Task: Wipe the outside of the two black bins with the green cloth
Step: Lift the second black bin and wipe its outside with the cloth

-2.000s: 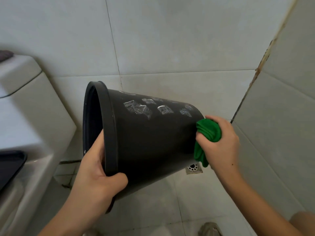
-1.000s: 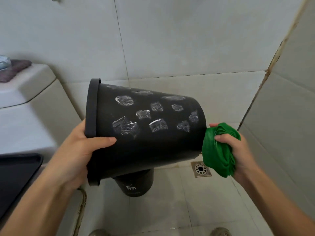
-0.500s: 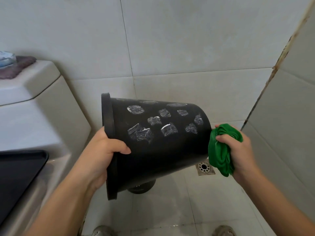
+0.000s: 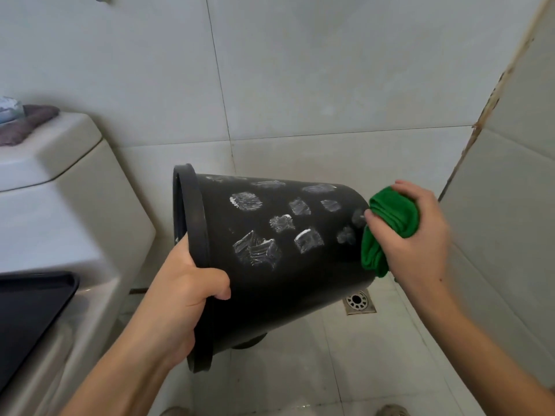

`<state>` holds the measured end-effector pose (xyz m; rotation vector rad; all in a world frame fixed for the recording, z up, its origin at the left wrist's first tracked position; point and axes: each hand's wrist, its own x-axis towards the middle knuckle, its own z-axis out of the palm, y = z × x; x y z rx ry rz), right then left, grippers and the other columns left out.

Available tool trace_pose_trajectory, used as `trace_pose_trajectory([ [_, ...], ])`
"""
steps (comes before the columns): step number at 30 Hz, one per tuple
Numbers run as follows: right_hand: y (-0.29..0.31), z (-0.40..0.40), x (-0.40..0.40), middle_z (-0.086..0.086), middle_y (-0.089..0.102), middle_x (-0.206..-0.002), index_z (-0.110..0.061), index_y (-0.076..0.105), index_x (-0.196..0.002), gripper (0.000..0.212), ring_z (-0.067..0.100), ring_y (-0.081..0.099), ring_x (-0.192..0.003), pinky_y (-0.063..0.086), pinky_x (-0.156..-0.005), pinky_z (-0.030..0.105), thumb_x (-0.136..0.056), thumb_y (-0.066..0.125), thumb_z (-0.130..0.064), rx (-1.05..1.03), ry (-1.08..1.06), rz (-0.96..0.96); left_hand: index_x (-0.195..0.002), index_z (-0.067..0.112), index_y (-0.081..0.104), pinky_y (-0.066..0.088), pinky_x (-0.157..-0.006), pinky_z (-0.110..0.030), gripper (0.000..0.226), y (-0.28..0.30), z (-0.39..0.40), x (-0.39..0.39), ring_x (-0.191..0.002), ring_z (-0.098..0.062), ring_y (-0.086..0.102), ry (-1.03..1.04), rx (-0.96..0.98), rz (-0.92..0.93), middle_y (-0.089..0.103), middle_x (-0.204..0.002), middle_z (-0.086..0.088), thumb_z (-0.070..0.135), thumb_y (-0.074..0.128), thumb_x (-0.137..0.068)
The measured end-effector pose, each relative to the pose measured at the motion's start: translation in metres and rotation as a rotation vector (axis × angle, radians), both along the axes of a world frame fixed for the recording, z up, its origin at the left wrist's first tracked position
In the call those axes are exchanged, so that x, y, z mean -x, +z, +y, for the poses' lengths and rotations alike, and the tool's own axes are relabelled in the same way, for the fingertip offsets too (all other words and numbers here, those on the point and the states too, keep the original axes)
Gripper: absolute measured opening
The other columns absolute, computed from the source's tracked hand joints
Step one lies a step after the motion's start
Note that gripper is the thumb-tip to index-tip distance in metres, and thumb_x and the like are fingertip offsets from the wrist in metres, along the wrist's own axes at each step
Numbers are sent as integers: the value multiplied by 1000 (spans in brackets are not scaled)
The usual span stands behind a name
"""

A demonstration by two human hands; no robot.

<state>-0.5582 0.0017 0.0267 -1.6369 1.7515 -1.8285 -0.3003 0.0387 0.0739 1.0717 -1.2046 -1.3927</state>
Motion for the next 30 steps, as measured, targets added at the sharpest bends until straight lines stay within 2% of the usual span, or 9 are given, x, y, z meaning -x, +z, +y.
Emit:
trace_pose_trajectory([
  [4, -4, -8, -3, 3, 60, -125, -11, 68, -114, 50, 1, 50, -111, 33, -96, 4, -78, 69, -46, 4, -48, 217, -85, 20, 73, 51, -54, -32, 59, 3, 6, 4, -71, -31, 61, -64, 20, -8, 68, -82, -17, -7, 43, -42],
  [8, -3, 13, -35, 11, 61, -127, -10, 71, -113, 46, 24, 61, -112, 49, -96, 31, -81, 70, -43, 228, 81, 569, -85, 17, 72, 50, -55, -37, 58, 4, 6, 5, -69, -37, 57, -46, 30, 10, 66, -81, -20, -8, 43, -41],
  [11, 1, 14, -26, 14, 61, -128, -13, 71, -115, 44, 26, 62, -111, 51, -90, 34, -81, 73, -42, 282, 151, 819, -89, 10, 70, 50, -55, -39, 57, 3, 7, 1, -70, -39, 57, -42, 33, 18, 65, -83, -23, -9, 44, -42],
  [16, 7, -11, 11, 4, 61, -120, -17, 69, -112, 51, -3, 50, -102, 42, -91, 14, -80, 59, -56, 47, -127, 240, -89, 7, 68, 49, -55, -41, 61, 0, 11, -4, -68, -41, 55, -26, 52, 11, 63, -80, -23, -1, 57, -30],
  [18, 3, -2, 1, 5, 61, -120, -15, 71, -108, 46, 7, 55, -106, 45, -92, 22, -82, 63, -52, 113, -127, 322, -87, 9, 69, 47, -63, -44, 59, -1, 11, -4, -69, -40, 55, -4, 62, 8, 63, -79, -22, 0, 57, -30],
  [21, -2, 13, -9, 9, 62, -123, -14, 73, -107, 38, 22, 61, -107, 48, -91, 29, -84, 69, -44, 234, 24, 675, -83, 13, 71, 46, -68, -44, 54, 1, 10, -7, -69, -37, 60, 20, 80, 13, 68, -79, -18, -10, 46, -41],
  [23, -1, 4, 5, 8, 62, -123, -14, 72, -108, 40, 17, 60, -107, 46, -92, 23, -84, 67, -45, 191, 9, 617, -81, 17, 73, 50, -61, -38, 55, 3, 12, -8, -66, -32, 63, 17, 102, 3, 70, -76, -14, -11, 45, -42],
  [26, 7, -7, 18, 6, 61, -122, -12, 70, -109, 47, 5, 54, -105, 35, -92, 5, -84, 61, -51, 83, -130, 300, -78, 21, 74, 48, -57, -34, 56, 3, 15, -3, -65, -30, 60, 16, 106, 3, 68, -73, -11, -10, 44, -42],
  [30, -8, 18, -15, 11, 62, -125, -13, 74, -104, 37, 26, 62, -108, 47, -92, 29, -87, 65, -44, 196, -64, 612, -80, 19, 72, 42, -64, -41, 55, 4, 15, 4, -66, -36, 53, -2, 85, -2, 63, -75, -17, -10, 43, -42],
])
